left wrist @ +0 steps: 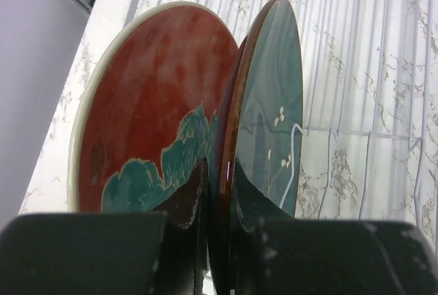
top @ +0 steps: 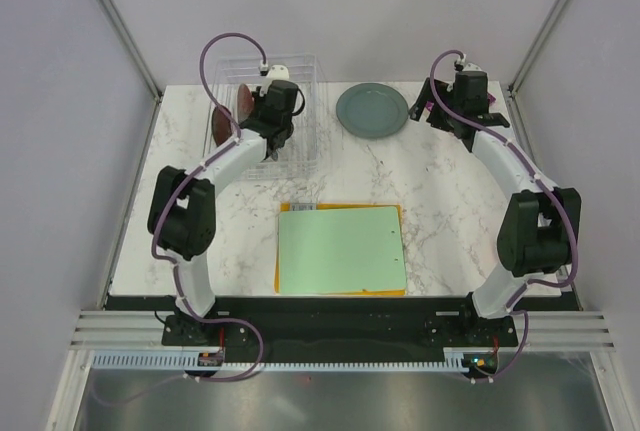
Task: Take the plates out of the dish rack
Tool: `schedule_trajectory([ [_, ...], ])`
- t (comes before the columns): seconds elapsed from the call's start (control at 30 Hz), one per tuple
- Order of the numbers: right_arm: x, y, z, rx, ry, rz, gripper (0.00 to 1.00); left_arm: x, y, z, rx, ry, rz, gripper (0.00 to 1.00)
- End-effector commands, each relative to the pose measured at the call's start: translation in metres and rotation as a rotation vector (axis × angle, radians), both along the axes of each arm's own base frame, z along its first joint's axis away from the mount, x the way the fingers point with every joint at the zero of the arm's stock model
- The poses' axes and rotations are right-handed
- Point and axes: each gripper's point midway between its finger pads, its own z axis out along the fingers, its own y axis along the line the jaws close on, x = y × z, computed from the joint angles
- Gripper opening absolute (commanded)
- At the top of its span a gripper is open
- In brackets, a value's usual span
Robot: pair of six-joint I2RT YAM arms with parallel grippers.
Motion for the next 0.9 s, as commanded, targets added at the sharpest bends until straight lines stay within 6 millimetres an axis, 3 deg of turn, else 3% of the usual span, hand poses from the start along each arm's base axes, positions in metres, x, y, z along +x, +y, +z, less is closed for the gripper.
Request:
schedule_trajectory([
  [0.0, -0.004, -0.002, 0.013, -0.013, -0.046, 0.0, 0.98, 0.012, -0.004, 0.045, 0.062, -0.147, 0.108, 0.02],
  [0.27, -0.015, 0.001, 0.011, -0.029, -0.042, 0.013, 0.98, 0.009, -0.018, 0.114, 0.159, -0.255, 0.126, 0.02],
  [0.53, -0.021, 0.007, 0.015, -0.01, -0.048, 0.033, 0.98, -0.012, -0.012, 0.183, 0.167, -0.324, 0.111, 0.02],
  [0.73, -0.021, 0.019, 0.025, 0.037, -0.071, 0.086, 0.98, -0.031, -0.025, 0.23, 0.005, -0.343, -0.03, 0.02],
  [0.77, -0.021, 0.024, 0.028, 0.052, -0.081, 0.114, 0.98, -0.04, -0.032, 0.24, -0.038, -0.333, -0.109, 0.02],
  [0.87, -0.022, 0.052, 0.035, 0.153, -0.105, 0.241, 0.98, -0.05, -0.058, 0.244, -0.222, -0.336, -0.25, 0.02],
])
